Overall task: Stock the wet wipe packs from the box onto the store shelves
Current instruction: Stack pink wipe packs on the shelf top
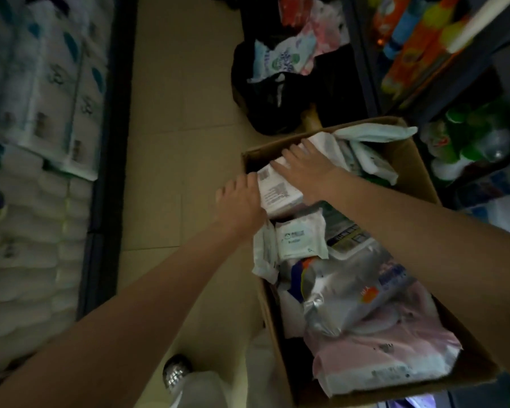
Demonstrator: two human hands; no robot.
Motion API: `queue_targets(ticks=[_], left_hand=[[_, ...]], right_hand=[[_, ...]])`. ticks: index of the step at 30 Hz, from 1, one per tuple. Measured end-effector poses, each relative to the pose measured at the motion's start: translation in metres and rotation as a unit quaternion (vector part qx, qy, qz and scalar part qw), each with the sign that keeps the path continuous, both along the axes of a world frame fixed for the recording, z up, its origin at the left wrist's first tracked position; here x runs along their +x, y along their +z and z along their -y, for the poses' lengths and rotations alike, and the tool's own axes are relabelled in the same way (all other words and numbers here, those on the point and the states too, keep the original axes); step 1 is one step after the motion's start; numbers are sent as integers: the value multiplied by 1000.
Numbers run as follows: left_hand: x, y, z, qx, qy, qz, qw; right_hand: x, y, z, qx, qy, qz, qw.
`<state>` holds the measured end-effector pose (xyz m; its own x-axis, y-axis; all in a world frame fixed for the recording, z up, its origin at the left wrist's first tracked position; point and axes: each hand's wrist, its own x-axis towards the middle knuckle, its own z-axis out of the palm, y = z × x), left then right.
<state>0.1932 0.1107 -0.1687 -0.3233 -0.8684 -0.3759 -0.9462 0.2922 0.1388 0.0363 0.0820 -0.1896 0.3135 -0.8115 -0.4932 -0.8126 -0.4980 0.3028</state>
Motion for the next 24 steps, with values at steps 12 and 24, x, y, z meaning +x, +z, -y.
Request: queue_targets(ticks=[12,24], left_hand=[[55,47,-2,30,79,-57,995],[194,355,37,33,-14,-128,991]], right_hand=[[2,64,-34,-91,4,37,995],[152,377,-17,-411,358,113,831]])
